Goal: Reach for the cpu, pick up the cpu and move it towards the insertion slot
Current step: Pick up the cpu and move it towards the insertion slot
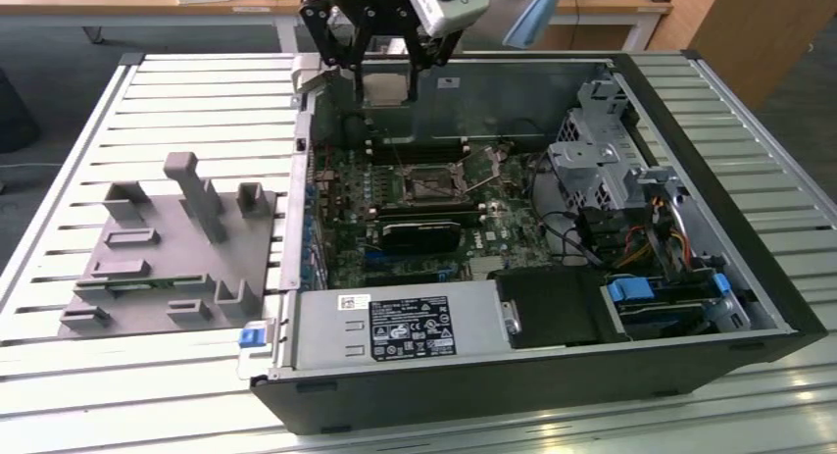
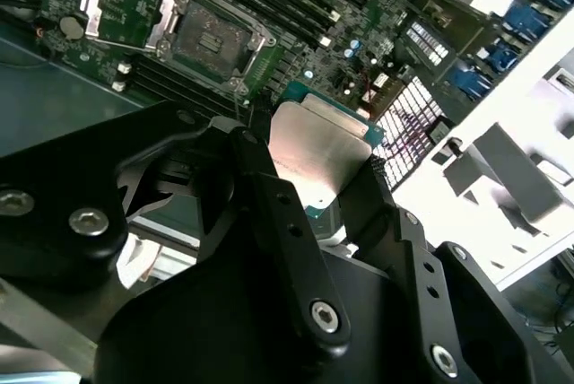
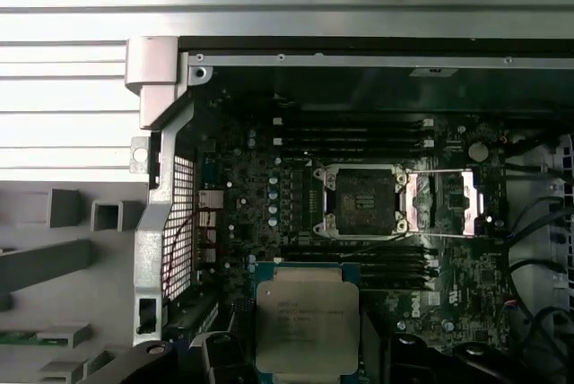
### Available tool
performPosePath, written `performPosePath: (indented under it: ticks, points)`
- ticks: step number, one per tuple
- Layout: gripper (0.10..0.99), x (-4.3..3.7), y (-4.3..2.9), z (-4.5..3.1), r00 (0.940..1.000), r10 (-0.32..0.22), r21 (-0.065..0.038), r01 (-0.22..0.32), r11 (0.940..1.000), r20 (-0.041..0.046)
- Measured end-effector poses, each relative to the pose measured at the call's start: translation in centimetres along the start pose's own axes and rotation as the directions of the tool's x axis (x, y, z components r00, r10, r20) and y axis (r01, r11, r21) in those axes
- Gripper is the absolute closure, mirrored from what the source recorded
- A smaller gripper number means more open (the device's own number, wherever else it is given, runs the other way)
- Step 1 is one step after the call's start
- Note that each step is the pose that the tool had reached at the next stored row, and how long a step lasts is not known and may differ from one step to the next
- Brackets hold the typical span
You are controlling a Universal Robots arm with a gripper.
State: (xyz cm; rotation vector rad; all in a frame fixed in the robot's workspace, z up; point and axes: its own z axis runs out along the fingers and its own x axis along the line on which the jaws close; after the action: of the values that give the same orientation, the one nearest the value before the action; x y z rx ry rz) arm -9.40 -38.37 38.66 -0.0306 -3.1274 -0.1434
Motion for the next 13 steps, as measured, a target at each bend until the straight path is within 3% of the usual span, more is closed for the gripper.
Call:
performPosePath:
  ticks: [9, 13]
  points:
    - [0.541, -1.73, 1.0, 0.13, 1.0, 0.002, 0.0, -0.002, 1.0, 0.0002]
    - [0.541, -2.31, 1.85, 0.23, 1.0, 0.002, 0.0, -0.002, 1.0, 0.0003]
